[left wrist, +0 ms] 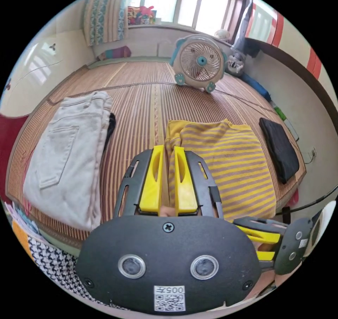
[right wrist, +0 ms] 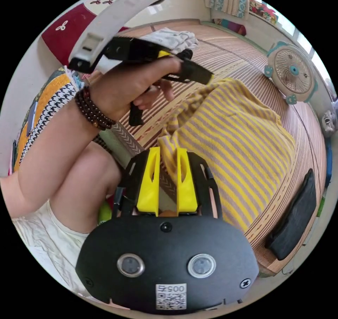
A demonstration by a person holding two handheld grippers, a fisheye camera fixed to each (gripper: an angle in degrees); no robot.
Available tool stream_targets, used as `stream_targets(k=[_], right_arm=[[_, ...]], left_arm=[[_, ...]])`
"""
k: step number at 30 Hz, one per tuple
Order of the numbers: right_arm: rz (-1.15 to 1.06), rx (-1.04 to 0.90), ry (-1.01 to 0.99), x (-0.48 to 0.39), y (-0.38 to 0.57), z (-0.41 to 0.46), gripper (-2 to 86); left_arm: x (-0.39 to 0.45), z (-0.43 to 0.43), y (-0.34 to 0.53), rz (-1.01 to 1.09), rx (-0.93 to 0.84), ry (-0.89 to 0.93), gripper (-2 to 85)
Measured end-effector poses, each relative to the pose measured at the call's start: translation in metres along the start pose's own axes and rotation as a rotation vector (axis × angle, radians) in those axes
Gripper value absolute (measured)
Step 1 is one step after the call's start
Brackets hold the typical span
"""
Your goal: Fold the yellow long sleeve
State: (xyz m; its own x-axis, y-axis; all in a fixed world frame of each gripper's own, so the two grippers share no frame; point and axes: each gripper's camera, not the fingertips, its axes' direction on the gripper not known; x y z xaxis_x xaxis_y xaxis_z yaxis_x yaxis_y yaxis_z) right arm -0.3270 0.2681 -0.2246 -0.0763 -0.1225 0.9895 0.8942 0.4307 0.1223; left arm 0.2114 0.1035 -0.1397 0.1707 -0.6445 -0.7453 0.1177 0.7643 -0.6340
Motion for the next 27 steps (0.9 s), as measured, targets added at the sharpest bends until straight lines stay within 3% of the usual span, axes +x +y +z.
stream_targets(k=[2,6,8,11,19,23,27], right_arm=[[0.063,0.088,0.017,0.013,0.039,-0.027,5.1],[0.417,0.548,0.084,0.063,0.130,-0.100,3.2],[0.578,0.631,0.152,0.083,0.158,-0.111,2.1],[0.687,0.574,0.129,0.110,0.174,-0.104,0.6],[0.550,0.345,0.127,0.112,0.150,-0.065,-0.9],[0.589,0.018,0.204,0.130,0.124,-0.005,-1.3],[0.650,0.044,0.099,0.159,0.134,0.006,-1.5]], left_arm=[[-0.003,-0.011,0.028,0.011,-0.031,0.052,5.6],[0.006,-0.023,0.057,0.075,-0.061,0.092,6.5],[0.009,-0.026,0.064,0.090,-0.062,0.158,6.7],[0.010,-0.022,0.066,0.102,-0.099,0.202,6.7],[0.043,-0.015,0.069,0.253,-0.205,0.233,6.7],[0.075,-0.008,0.079,0.410,-0.270,0.181,7.0],[0.093,-0.012,0.090,0.522,-0.244,0.129,7.2]])
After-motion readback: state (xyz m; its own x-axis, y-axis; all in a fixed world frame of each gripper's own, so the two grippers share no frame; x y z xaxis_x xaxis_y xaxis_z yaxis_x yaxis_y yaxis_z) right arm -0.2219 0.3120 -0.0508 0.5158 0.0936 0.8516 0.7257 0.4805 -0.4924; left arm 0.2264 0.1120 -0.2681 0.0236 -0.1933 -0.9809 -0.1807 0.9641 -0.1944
